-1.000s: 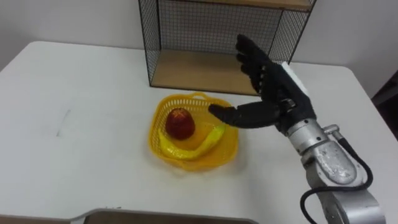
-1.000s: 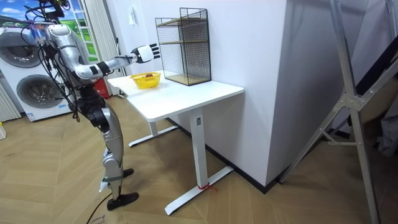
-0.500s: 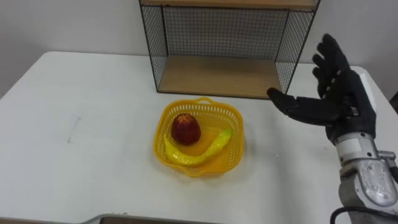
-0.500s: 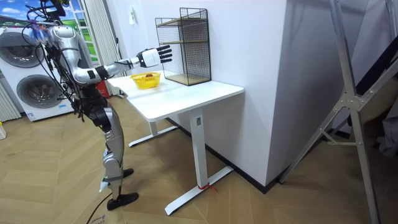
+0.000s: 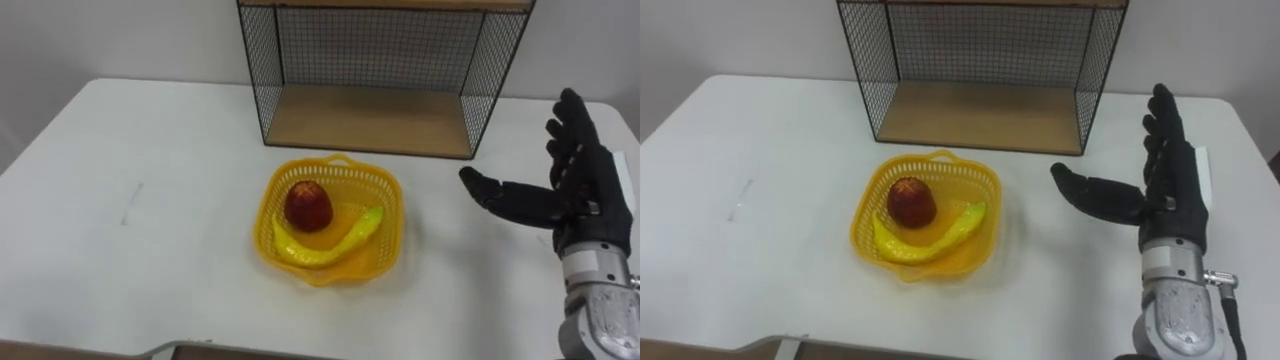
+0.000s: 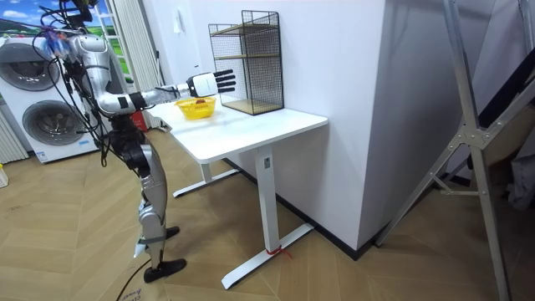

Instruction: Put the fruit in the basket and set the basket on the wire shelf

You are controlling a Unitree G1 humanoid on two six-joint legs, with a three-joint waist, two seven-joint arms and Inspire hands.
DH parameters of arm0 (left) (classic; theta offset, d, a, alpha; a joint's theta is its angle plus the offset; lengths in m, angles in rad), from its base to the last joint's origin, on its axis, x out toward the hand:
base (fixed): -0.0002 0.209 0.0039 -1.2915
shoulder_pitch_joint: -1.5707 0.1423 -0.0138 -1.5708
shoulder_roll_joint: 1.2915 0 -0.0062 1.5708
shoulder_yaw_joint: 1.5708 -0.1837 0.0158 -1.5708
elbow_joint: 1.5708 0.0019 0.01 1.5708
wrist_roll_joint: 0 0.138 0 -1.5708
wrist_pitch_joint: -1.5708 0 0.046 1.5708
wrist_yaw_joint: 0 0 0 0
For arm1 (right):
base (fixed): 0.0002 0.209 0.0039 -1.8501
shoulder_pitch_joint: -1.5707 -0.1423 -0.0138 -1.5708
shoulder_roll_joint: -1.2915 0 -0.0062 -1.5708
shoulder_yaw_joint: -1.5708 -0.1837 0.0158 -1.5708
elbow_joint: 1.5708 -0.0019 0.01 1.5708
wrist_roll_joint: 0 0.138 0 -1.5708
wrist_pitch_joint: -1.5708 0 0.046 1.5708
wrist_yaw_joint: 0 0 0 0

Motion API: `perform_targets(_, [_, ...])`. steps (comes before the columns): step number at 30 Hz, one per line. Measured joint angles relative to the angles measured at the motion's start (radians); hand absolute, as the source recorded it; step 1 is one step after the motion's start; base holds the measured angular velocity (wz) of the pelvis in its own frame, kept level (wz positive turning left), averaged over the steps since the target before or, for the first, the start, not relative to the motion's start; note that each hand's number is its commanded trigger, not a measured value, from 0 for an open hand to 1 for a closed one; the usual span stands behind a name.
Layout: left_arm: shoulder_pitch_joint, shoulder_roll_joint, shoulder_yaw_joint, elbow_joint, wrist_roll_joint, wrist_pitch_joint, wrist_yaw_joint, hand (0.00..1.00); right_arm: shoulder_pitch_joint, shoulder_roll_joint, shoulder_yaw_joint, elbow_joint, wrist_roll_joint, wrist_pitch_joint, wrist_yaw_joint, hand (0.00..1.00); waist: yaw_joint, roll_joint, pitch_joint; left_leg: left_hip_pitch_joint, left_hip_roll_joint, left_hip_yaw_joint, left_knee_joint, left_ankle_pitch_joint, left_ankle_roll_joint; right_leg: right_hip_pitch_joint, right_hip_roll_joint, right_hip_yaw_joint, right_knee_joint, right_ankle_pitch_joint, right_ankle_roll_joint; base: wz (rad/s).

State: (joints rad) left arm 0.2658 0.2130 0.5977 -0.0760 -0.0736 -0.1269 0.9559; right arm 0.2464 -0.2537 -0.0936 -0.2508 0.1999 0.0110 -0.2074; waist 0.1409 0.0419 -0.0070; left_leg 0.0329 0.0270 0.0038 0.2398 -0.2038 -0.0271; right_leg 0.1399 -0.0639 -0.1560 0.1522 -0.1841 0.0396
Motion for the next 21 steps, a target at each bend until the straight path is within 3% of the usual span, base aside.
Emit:
perform_targets(3, [0.000,-0.003,-0.060,-0.081,0.047,-0.004,-0.018,0.00,0.005,0.002,-0.002,0.004,0.015,-0.002,0.020,0.00,-0.009,-0.001,0.0051,0.001,-0.001,-0.003,0.001,0.000,0.000,0.000,0.000,-0.004,-0.001,0.000,0.000,0.04])
perform_targets(6, [0.001,-0.007,-0.143,-0.145,0.048,-0.019,-0.073,0.00,0.009,0.024,0.004,0.011,0.013,-0.030,0.044,0.00,-0.026,-0.007,0.0085,0.002,-0.002,-0.015,0.001,0.000,0.000,0.007,0.000,-0.014,-0.001,0.000,0.000,0.11])
perform_targets(9, [-0.002,-0.011,-0.245,-0.147,0.047,-0.035,-0.150,0.00,0.008,0.026,0.032,0.064,0.024,-0.075,0.075,0.00,-0.030,-0.010,0.0117,0.011,-0.003,-0.013,-0.001,0.000,0.001,0.017,-0.001,-0.015,-0.001,0.000,0.000,0.00])
perform_targets(11, [-0.003,-0.035,-0.324,-0.144,0.042,-0.035,-0.216,0.00,0.008,0.045,0.052,0.108,0.027,-0.080,0.101,0.00,-0.033,-0.014,0.0142,0.012,-0.003,-0.009,-0.002,0.000,0.001,0.018,-0.001,-0.011,0.000,0.000,0.000,-0.06])
perform_targets(14, [-0.004,-0.039,-0.438,-0.127,0.011,-0.035,-0.317,0.00,0.008,0.046,0.092,0.171,0.034,-0.083,0.137,0.00,-0.046,-0.020,0.0183,0.015,-0.003,-0.002,-0.001,0.001,0.001,0.016,-0.002,0.001,0.001,0.000,0.000,-0.06])
perform_targets(21, [-0.021,-0.044,-0.603,-0.059,-0.126,-0.038,-0.545,0.00,0.006,0.073,0.153,0.211,0.084,-0.096,0.199,0.00,-0.075,-0.024,0.0207,0.012,-0.001,0.019,0.001,0.002,0.003,0.006,-0.002,0.018,0.009,0.000,0.001,-0.09])
